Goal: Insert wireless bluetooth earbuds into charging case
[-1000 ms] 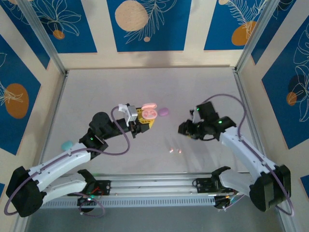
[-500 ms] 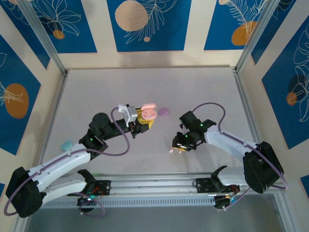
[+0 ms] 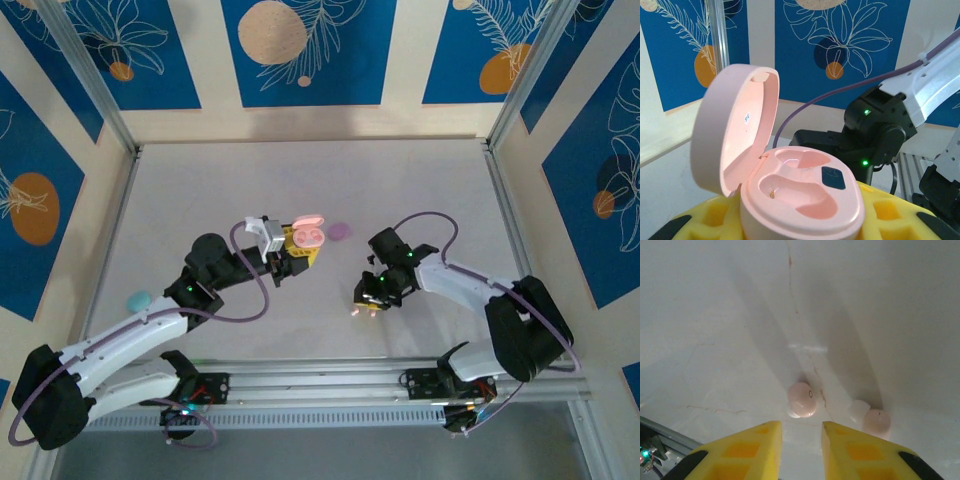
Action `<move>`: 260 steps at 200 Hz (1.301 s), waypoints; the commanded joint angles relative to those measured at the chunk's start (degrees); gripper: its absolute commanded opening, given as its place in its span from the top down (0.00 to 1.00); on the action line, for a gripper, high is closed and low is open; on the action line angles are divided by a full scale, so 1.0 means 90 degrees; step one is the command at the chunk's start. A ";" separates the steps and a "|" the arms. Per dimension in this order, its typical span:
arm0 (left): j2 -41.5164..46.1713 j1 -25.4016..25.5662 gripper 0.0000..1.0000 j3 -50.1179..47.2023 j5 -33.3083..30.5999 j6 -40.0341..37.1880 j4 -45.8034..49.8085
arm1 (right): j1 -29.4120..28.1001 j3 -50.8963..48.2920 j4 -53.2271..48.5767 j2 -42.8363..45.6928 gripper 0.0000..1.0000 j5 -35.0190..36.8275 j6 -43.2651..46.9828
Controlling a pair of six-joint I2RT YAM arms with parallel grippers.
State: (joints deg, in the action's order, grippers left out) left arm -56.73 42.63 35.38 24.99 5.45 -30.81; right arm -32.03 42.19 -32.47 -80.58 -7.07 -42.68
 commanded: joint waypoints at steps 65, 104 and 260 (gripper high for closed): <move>0.0112 -0.0020 0.71 -0.0037 0.0039 -0.0001 -0.0039 | -0.0142 0.0384 0.0097 -0.0740 0.70 -0.0142 0.0181; 0.0144 -0.0020 0.71 -0.0044 -0.0009 -0.0030 0.0009 | -0.0188 0.0500 0.0053 -0.0969 0.70 -0.0084 0.0196; 0.0122 -0.0020 0.70 -0.0039 0.0025 0.0009 0.0008 | -0.0483 0.0685 -0.0130 -0.1215 0.73 -0.0347 0.0220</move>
State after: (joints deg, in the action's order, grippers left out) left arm -56.66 42.63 35.16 24.99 5.45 -30.41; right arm -35.68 47.53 -32.56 -92.12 -8.10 -40.71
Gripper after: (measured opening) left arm 0.352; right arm 0.272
